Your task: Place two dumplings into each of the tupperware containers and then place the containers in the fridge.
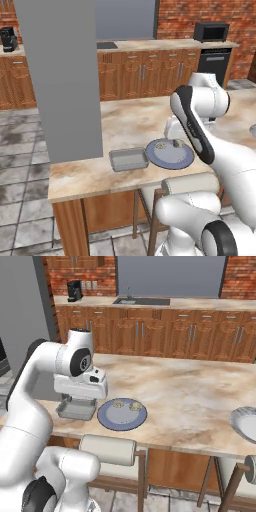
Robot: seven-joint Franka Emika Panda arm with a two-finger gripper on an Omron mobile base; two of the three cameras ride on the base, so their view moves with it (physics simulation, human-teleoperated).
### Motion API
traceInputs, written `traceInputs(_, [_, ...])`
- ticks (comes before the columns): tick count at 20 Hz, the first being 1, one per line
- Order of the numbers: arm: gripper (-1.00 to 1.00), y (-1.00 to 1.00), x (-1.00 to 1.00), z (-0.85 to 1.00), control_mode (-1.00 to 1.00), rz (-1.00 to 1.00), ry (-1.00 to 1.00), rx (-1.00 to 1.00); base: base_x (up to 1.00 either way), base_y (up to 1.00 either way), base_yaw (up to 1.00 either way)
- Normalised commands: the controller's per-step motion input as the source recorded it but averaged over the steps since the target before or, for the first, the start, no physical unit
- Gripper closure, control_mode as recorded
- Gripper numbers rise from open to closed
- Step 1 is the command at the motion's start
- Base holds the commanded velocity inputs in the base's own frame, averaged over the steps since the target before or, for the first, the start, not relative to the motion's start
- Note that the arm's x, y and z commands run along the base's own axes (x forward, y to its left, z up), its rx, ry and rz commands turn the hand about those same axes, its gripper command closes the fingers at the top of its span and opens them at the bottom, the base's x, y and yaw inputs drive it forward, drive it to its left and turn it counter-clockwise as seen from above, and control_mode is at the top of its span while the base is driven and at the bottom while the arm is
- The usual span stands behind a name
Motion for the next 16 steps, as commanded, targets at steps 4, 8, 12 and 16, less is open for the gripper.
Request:
traceInputs(4, [-1.00, -0.01, 0.82, -0.46, -1.00, 0.00, -0.06, 0.00, 0.00, 0.00, 0.00])
traceInputs(8, [-1.00, -0.14, 0.67, -0.51, -1.00, 0.00, -0.10, 0.00, 0.00, 0.00, 0.00])
traceInputs(12, [-1.00, -0.65, 0.43, -0.51, -1.00, 0.00, -0.09, 0.00, 0.00, 0.00, 0.00])
traceInputs(16, [-1.00, -0.59, 0.71, -0.35, -1.00, -0.01, -0.03, 0.00, 0.00, 0.00, 0.00])
